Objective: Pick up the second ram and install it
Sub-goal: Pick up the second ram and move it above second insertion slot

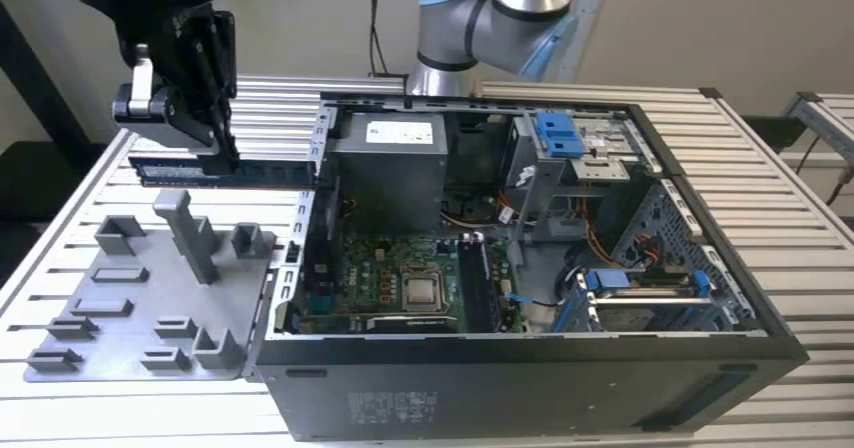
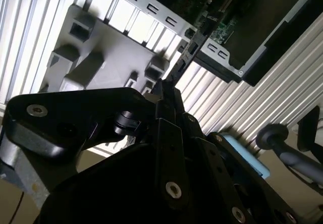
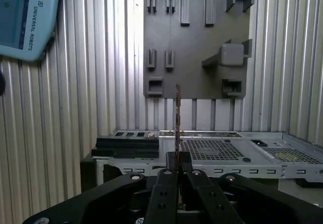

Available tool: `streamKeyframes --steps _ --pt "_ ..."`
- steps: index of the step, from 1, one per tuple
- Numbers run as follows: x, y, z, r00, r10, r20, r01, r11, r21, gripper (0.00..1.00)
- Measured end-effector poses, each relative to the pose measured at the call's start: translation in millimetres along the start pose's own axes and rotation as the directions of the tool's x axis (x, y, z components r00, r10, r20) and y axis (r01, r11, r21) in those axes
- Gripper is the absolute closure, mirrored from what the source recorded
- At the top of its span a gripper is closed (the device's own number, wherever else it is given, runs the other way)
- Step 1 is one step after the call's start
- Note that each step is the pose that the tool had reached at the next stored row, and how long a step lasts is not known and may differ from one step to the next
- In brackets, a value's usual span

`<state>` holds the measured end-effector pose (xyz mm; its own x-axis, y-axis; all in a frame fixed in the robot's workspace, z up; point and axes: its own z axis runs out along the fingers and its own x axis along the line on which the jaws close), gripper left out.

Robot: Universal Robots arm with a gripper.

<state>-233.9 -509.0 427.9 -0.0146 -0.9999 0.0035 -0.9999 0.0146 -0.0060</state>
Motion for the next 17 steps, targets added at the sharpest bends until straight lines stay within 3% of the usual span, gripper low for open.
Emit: streamKeyframes --steps 17 --pt "-0.7 -50.8 0.4 1.0 0.0 0.0001 0.0 1.0 -0.0051 0.86"
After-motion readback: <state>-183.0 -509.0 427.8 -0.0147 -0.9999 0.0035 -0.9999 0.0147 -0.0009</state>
